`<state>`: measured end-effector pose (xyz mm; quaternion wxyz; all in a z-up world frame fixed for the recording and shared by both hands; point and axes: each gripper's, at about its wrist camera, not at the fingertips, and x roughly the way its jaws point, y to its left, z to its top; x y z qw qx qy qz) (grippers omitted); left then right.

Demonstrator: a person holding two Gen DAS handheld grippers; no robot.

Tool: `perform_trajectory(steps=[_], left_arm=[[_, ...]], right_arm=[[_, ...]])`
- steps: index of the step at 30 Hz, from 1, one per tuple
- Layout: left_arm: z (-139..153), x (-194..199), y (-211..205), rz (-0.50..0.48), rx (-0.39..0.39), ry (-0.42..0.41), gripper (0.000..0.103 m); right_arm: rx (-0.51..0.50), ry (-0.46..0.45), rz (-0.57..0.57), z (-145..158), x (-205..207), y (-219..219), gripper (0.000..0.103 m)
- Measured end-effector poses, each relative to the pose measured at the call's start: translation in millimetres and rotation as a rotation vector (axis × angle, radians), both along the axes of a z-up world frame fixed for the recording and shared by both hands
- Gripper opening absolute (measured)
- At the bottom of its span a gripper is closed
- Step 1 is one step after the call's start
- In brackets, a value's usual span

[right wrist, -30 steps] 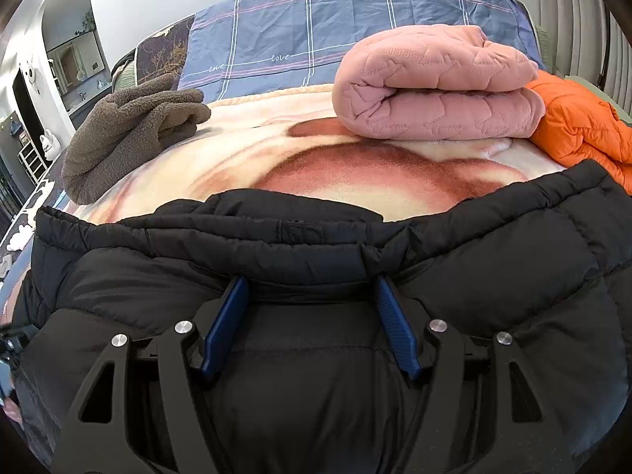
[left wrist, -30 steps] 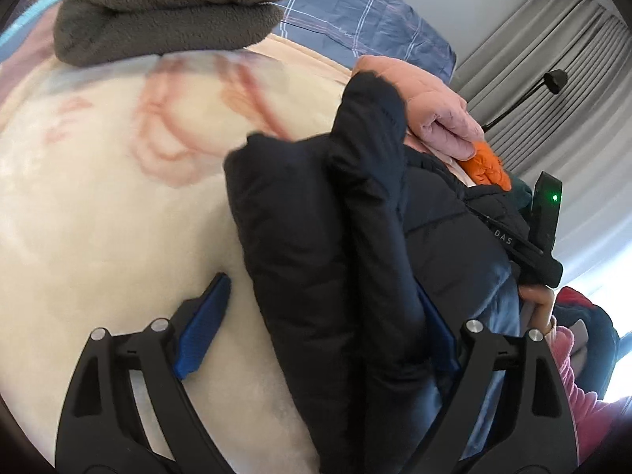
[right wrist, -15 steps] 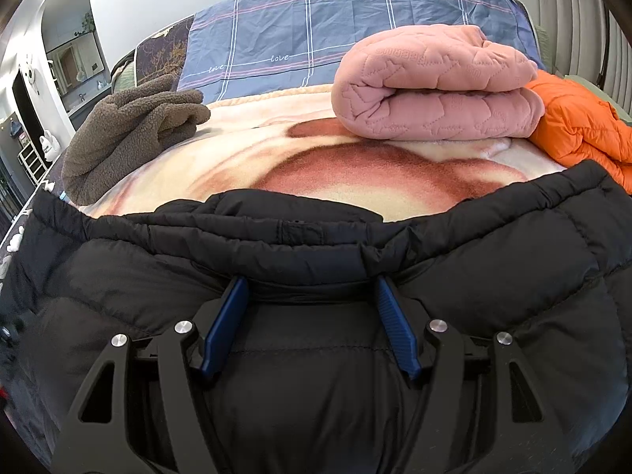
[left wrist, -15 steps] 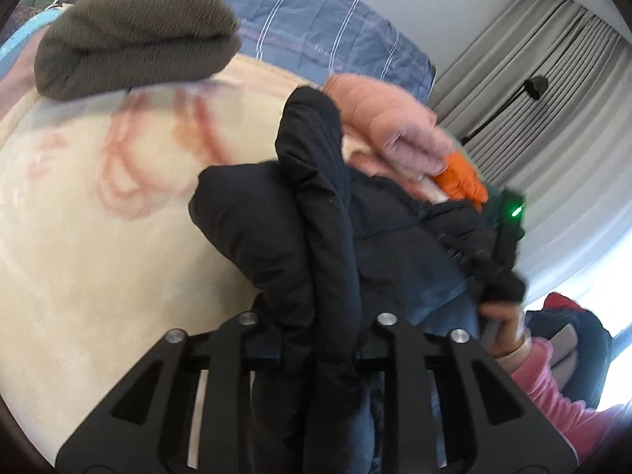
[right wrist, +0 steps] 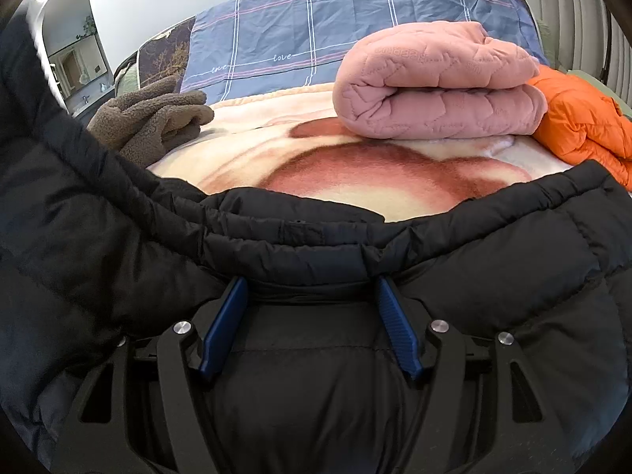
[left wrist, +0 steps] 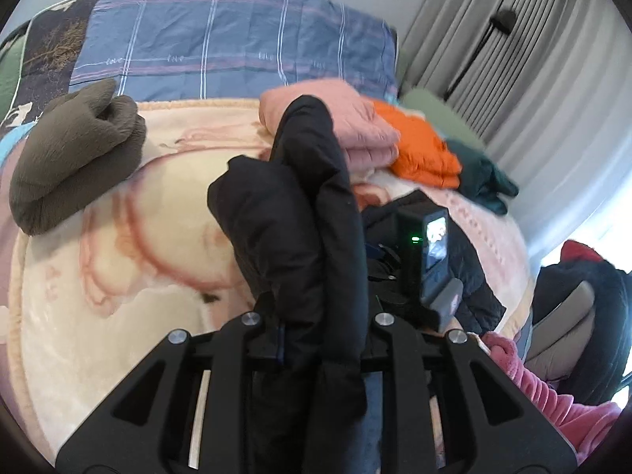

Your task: Fold large clothes

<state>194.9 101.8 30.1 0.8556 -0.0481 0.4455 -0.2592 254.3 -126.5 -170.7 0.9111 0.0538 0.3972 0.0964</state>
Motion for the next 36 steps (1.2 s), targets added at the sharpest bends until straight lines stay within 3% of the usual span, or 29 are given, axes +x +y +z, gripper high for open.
perform_trajectory(steps=[3,7,10,12,15,17,20,24,29,32,34,36], left_arm=[[6.7,11.7,-27.1,0.010,0.033,0.057,0.021],[19.9,24.4,-48.8,0.067,0.032,0.109,0.020],[25.1,33.7,-55.6,0.120,0.023,0.150,0.020],[29.7,37.9,-60.3,0.146,0.000,0.165,0.020],[34.3,38.5,-72.7,0.143,-0.056,0.165,0.020],[29.3,39.7,-91.0,0.132,-0.053,0.175,0.020],[18.7,42.3,-114.6,0.122,-0.046,0.207,0.020],[18.7,44.4,-137.6,0.100,-0.078,0.217,0.020],[16.9,45.0,-169.9,0.074,-0.049,0.222,0.021],[5.9,45.8,-197.9,0.071,-0.009,0.234,0.022],[-5.9,46.5,-218.9,0.073,0.021,0.252,0.025],[-22.5,47.9,-246.5,0.051,0.049,0.291,0.031]], right_arm=[[0.060,0.010,0.014,7.3,0.1,-9.4,0.068],[0.279,-0.006,0.006,41.0,-21.6,-55.0,0.067],[0.323,-0.022,0.104,61.4,-49.7,-76.1,0.047],[0.341,0.033,0.182,51.9,-61.7,-74.2,0.035],[0.314,0.161,0.230,7.4,-56.3,-44.7,0.029],[0.270,0.106,0.238,-0.2,-56.3,-33.3,0.028],[0.312,0.132,0.252,2.2,-52.7,-39.9,0.028],[0.374,0.153,0.172,19.1,-74.8,-84.3,0.026],[0.376,-0.012,0.093,55.1,-137.9,-152.3,0.028],[0.386,0.028,0.013,35.9,-146.0,-187.7,0.028],[0.461,0.095,-0.027,8.8,-143.3,-203.4,0.025],[0.502,0.085,-0.025,5.1,-148.8,-210.8,0.025]])
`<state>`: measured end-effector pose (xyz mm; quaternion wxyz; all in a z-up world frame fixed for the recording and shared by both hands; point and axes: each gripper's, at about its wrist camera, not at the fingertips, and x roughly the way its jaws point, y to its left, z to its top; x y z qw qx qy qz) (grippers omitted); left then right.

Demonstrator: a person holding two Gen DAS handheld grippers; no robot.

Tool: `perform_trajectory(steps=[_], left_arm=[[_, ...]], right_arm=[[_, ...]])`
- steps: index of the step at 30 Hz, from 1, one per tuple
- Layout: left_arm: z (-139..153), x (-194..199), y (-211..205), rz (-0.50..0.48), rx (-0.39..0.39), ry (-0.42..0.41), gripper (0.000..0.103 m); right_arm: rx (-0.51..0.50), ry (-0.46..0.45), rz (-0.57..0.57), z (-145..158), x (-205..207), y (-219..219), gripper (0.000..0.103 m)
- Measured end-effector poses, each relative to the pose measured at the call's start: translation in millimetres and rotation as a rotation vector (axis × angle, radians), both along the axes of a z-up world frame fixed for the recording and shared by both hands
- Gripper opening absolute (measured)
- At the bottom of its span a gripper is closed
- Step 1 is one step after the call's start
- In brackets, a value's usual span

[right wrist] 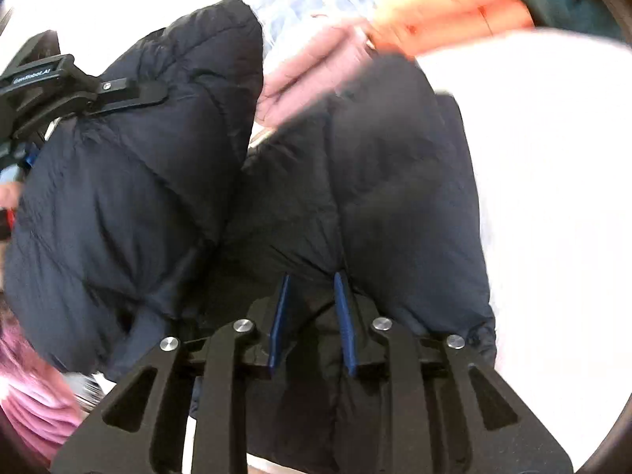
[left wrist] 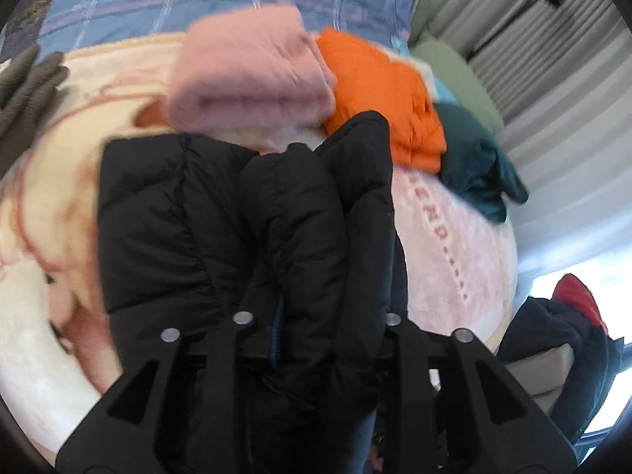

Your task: Fold large clothes

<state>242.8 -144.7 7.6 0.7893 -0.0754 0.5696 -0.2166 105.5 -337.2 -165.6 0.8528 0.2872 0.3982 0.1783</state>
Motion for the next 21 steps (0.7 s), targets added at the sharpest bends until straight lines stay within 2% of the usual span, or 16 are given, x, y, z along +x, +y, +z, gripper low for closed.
perform_trajectory(steps=[1,3,5,7,10,12,16,18,19,21], left_arm=[[-8.0,1.2,-14.1,-0.015,0.008,0.023,0.032],[-13.4,3.2,-27.8,-0.038,-0.010,0.048,0.043],[-11.7,5.0,-39.4,-0.090,-0.073,0.070,0.051],[-5.5,4.9,-46.9,-0.155,-0.143,0.071,0.052],[-2.8,1.1,-50.3,-0.208,-0.172,0.037,0.052],[-6.9,-3.1,-53.7,-0.210,-0.152,0.020,0.052],[-11.0,-8.9,-41.7,-0.221,-0.171,-0.007,0.052],[-8.5,-10.2,-30.8,-0.229,-0.195,-0.029,0.052],[-8.9,-11.3,-27.6,-0.231,-0.205,-0.033,0.052],[-11.7,-13.4,-25.9,-0.236,-0.223,-0.029,0.052]], right_arm=[[-0.018,-0.016,0.000,3.1,-2.9,-0.5,0.025],[-0.057,-0.042,-0.007,10.7,-13.4,-1.7,0.026],[-0.077,-0.057,-0.014,16.0,-22.7,-7.1,0.026],[-0.083,-0.072,-0.042,22.1,-33.9,-18.1,0.027],[-0.052,-0.102,-0.074,32.4,-52.5,-35.4,0.030],[-0.050,-0.137,-0.097,42.9,-70.8,-47.2,0.043],[-0.029,-0.199,-0.119,63.8,-98.2,-58.8,0.049],[0.025,-0.239,-0.100,75.9,-108.0,-55.1,0.065],[0.035,-0.257,-0.080,80.0,-111.2,-46.4,0.069],[0.015,-0.296,-0.018,93.2,-114.0,-31.5,0.082]])
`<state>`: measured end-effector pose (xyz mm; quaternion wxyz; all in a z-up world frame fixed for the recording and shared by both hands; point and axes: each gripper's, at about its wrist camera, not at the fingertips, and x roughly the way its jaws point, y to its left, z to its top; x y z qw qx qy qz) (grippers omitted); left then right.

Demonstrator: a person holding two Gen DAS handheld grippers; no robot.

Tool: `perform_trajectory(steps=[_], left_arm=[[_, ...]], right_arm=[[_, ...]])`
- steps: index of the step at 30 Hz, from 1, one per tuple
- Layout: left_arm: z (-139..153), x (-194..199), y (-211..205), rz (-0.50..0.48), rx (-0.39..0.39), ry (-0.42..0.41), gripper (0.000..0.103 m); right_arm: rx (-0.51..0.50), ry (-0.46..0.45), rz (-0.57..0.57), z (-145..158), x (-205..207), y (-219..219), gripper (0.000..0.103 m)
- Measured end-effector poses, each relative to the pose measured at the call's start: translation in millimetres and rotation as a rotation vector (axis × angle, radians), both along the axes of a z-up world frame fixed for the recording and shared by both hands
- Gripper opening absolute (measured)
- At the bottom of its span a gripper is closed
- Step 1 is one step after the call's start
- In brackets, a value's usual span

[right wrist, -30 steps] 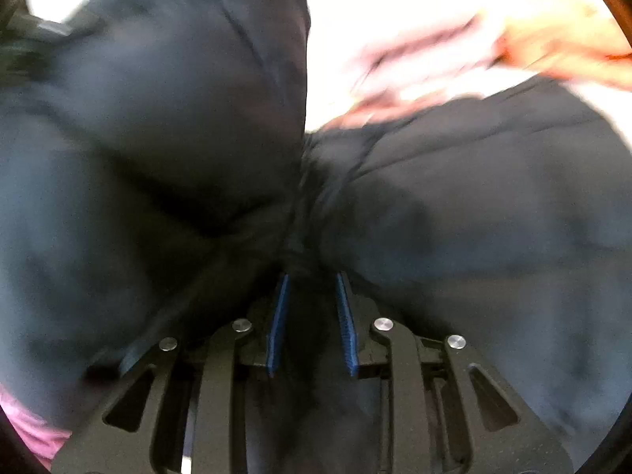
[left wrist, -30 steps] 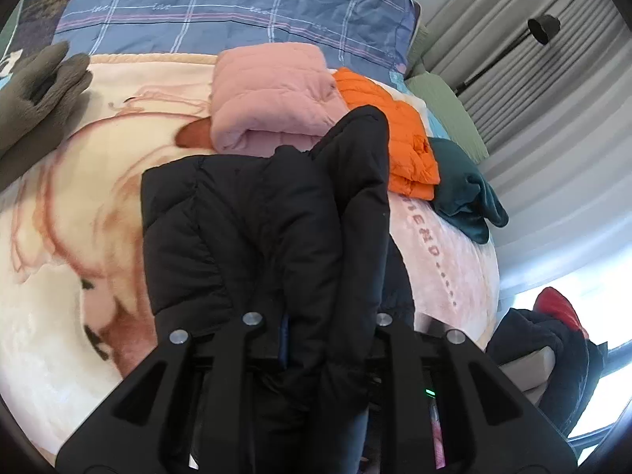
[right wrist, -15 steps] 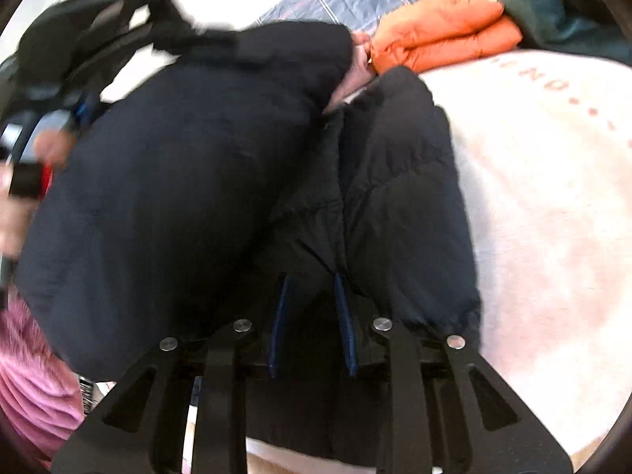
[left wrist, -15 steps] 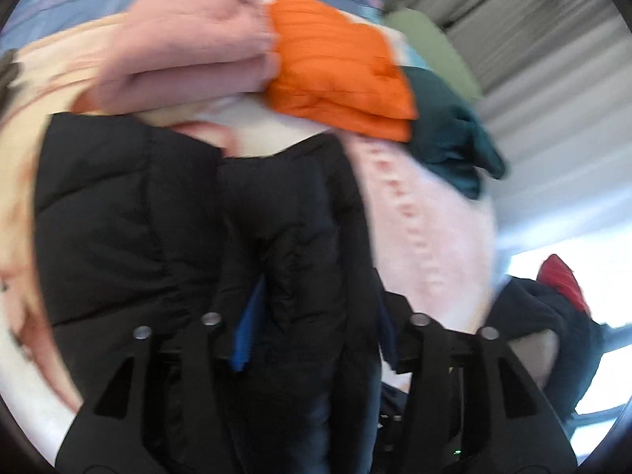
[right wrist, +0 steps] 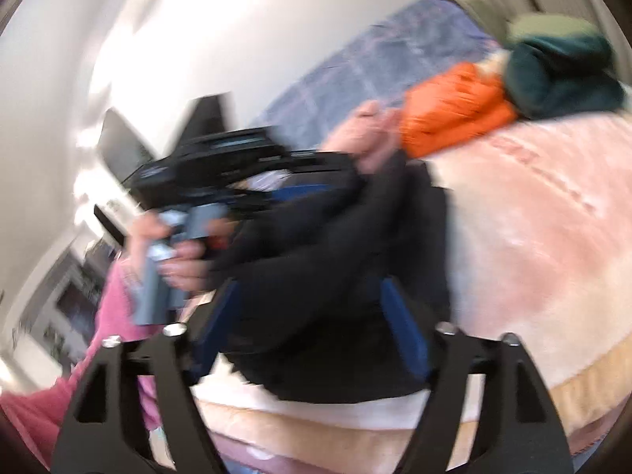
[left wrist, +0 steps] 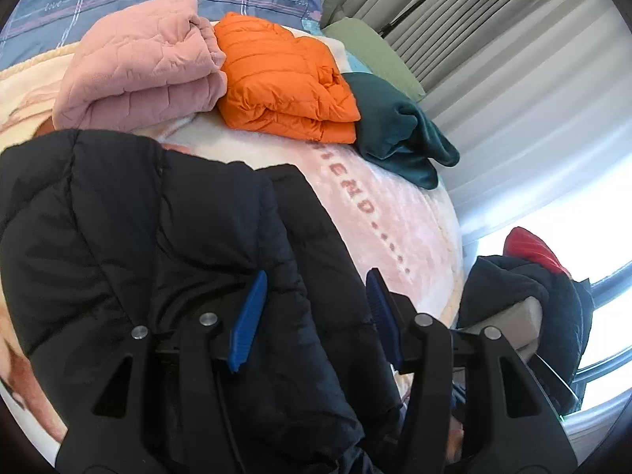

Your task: Fold large clothes

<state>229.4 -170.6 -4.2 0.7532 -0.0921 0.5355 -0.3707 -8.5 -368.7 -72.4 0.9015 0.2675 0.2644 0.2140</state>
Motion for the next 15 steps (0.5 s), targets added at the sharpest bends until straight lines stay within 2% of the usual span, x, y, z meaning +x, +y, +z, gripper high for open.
perform_trajectory(steps=[3,5,6,7,8,9,10,13,15], left_arm=[[-1.5,-5.3,-2.0,-0.023,-0.012,-0.011,0.052],[0.8,-7.4,-1.1,-0.027,-0.011,-0.023,0.052],[4.5,-8.3,1.7,-0.019,-0.015,-0.030,0.051],[10.7,-9.7,6.1,-0.009,-0.024,-0.043,0.051],[23.8,-12.9,15.6,-0.001,-0.040,-0.077,0.051],[32.6,-15.7,22.7,0.005,-0.046,-0.107,0.051],[43.2,-19.2,31.7,0.015,-0.049,-0.149,0.051],[67.3,-29.7,63.4,0.056,-0.018,-0.290,0.051],[64.9,-28.6,78.9,0.081,0.022,-0.332,0.051]], right_arm=[[-0.069,-0.009,0.064,12.3,19.4,37.4,0.089],[-0.107,0.053,0.037,7.5,37.2,51.7,0.089],[-0.117,0.077,0.004,5.2,48.7,55.8,0.076],[-0.120,0.094,-0.041,-0.9,55.5,52.2,0.051],[-0.081,0.123,-0.068,-8.1,60.7,40.2,0.021],[-0.010,0.141,-0.087,-13.5,63.0,26.4,0.015],[0.080,0.142,-0.115,-20.0,59.4,8.2,0.014],[0.095,0.141,-0.186,-33.3,40.6,-20.9,0.011],[0.101,0.186,-0.186,-51.6,35.2,-31.1,0.012]])
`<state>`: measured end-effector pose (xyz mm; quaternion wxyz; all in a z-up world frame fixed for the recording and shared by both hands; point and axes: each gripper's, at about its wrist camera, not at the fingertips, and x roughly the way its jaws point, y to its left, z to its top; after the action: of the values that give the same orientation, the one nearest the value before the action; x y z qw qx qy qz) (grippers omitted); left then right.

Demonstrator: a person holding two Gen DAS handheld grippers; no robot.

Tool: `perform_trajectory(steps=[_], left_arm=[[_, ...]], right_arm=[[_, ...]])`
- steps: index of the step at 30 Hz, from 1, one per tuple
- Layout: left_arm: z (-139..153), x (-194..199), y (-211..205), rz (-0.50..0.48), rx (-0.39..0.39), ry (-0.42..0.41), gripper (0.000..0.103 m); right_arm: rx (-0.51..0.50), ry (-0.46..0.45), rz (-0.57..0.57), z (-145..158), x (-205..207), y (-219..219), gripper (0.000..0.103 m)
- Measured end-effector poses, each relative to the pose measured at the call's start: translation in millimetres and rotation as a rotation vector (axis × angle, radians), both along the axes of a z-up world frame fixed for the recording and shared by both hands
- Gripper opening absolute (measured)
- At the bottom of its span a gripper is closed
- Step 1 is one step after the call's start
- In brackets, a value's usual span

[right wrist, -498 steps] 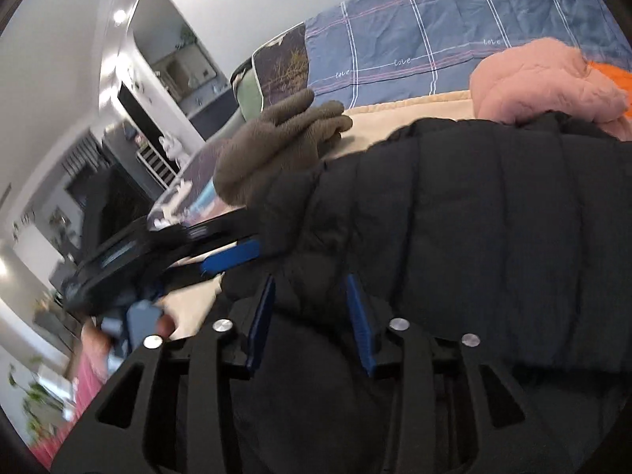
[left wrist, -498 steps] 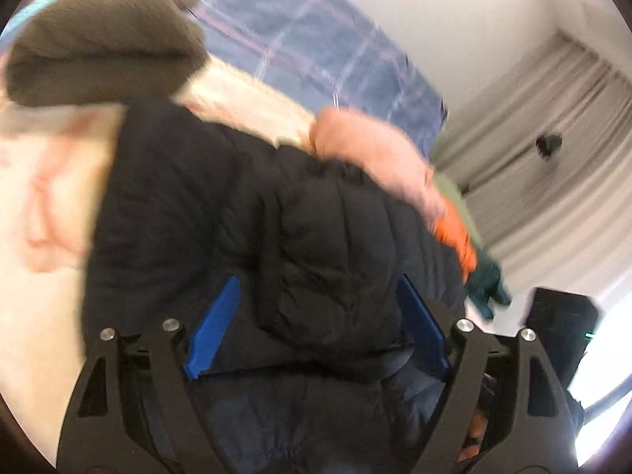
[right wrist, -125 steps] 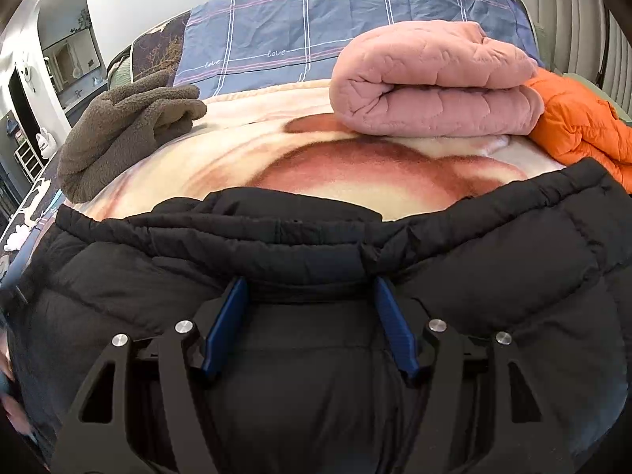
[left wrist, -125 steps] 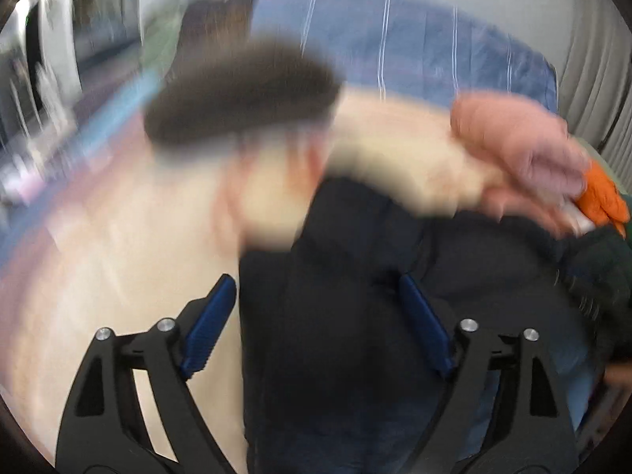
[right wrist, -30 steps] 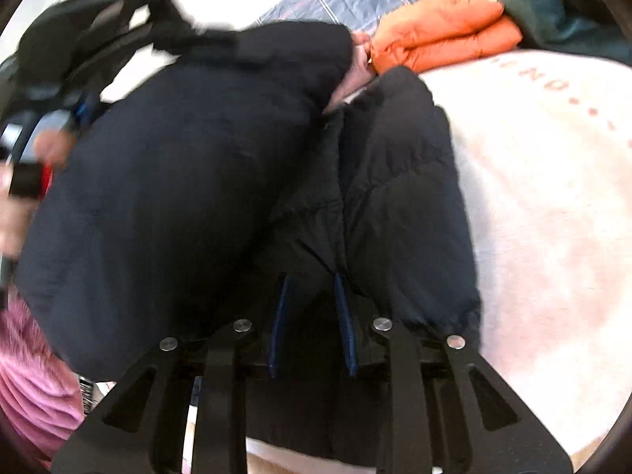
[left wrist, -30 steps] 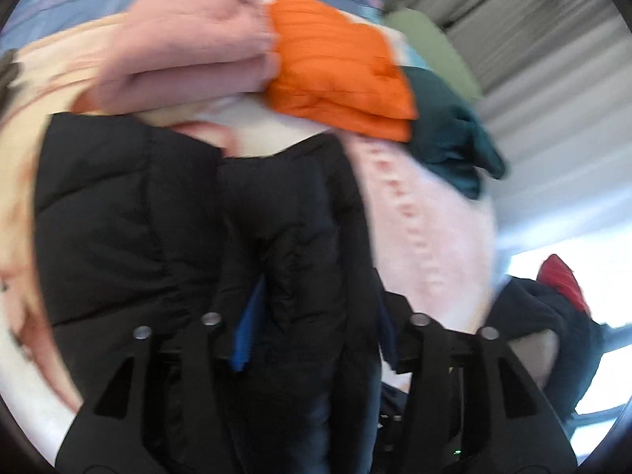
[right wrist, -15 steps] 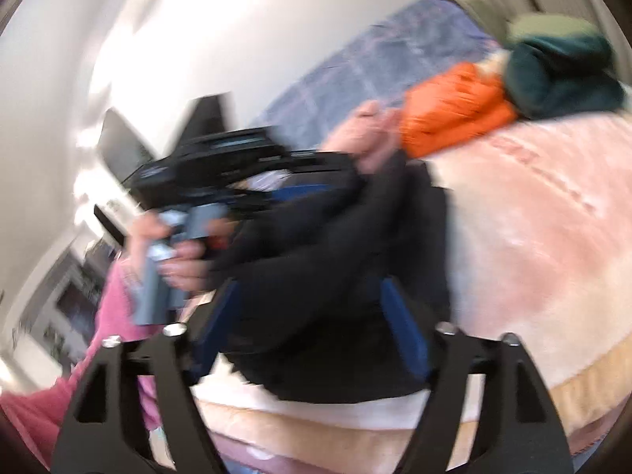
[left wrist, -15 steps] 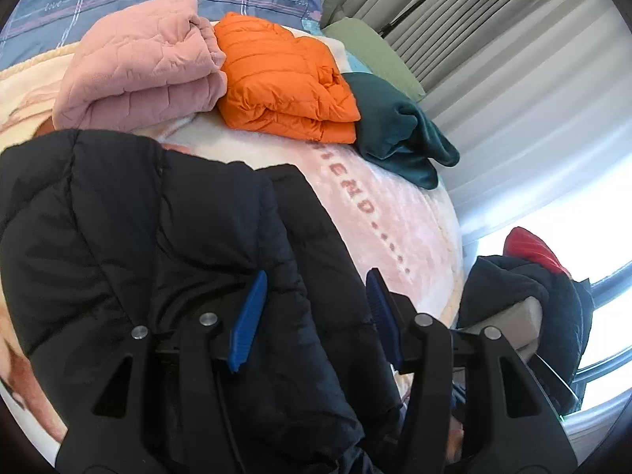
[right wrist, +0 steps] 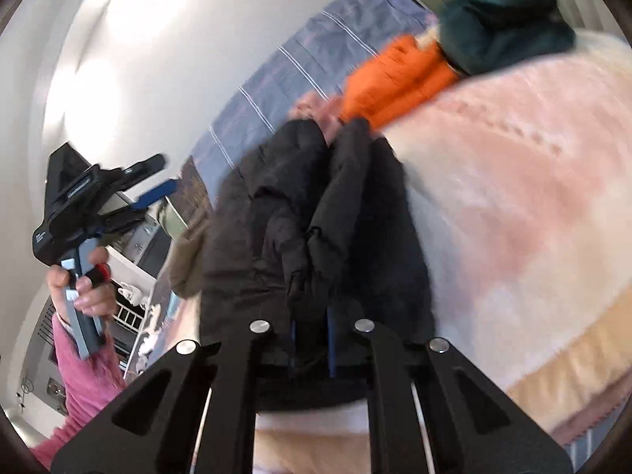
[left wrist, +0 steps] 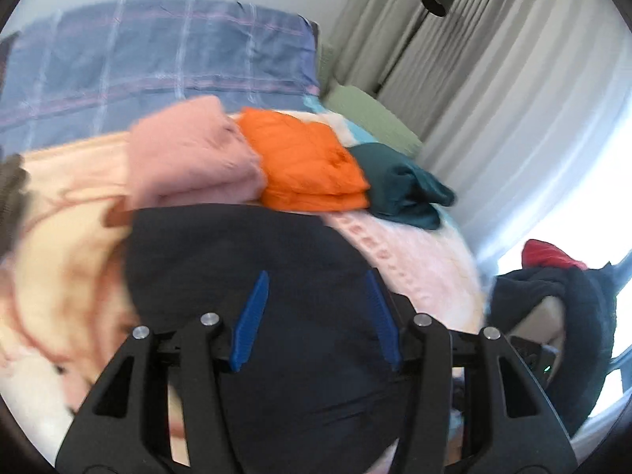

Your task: Fold large clothes

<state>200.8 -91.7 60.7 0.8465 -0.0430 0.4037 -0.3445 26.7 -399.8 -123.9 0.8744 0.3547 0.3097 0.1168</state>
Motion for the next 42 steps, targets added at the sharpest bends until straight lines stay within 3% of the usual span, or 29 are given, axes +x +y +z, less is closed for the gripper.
perform_trajectory(steps=[3,5,6,10,14,20,23,25,27,31,37,39,42], left_arm=[[-29.2,11.5,3.8,0.013,0.046,0.044,0.047],[-54.5,17.2,-6.6,-0.024,0.065,0.096,0.045],[-65.0,16.8,-15.0,-0.046,0.086,0.099,0.045],[-102.4,1.6,-51.8,-0.113,0.228,-0.030,0.046],[-120.0,-13.7,-72.5,-0.209,0.244,-0.082,0.046],[-131.9,-29.7,-91.2,-0.210,0.341,-0.179,0.046],[-133.7,-32.1,-85.9,-0.205,0.337,-0.195,0.048],[-135.5,-31.7,-82.7,-0.195,0.326,-0.200,0.048],[-136.4,-31.9,-81.9,-0.191,0.310,-0.200,0.048],[-141.0,-37.3,-83.6,-0.187,0.321,-0.240,0.049],[-140.3,-36.4,-79.1,-0.190,0.295,-0.231,0.049],[-132.8,-37.9,-80.6,-0.179,0.293,-0.230,0.048],[-109.7,-38.7,-88.7,-0.211,0.218,-0.215,0.047]], right_arm=[[0.027,0.074,0.012,-26.9,-6.5,1.7,0.017],[0.004,0.099,0.025,-32.0,-10.5,7.0,0.020],[-0.013,0.097,0.025,-26.9,-7.2,12.3,0.027],[-0.158,0.049,-0.020,-5.0,-22.2,13.8,0.036],[-0.247,-0.036,-0.074,19.7,-33.8,7.9,0.038],[-0.289,-0.158,-0.088,32.1,-18.6,17.7,0.038],[-0.350,-0.120,-0.105,21.6,-3.8,27.0,0.024],[-0.397,0.004,-0.133,-6.6,13.3,29.5,0.024],[-0.335,0.090,-0.124,-32.5,26.0,23.7,0.024],[-0.390,0.111,-0.124,-33.9,30.4,28.8,0.025],[-0.429,0.100,-0.114,-35.9,31.0,31.8,0.025],[-0.428,0.097,-0.114,-41.2,32.3,30.1,0.026],[-0.411,0.095,-0.112,-43.3,32.3,28.8,0.027]])
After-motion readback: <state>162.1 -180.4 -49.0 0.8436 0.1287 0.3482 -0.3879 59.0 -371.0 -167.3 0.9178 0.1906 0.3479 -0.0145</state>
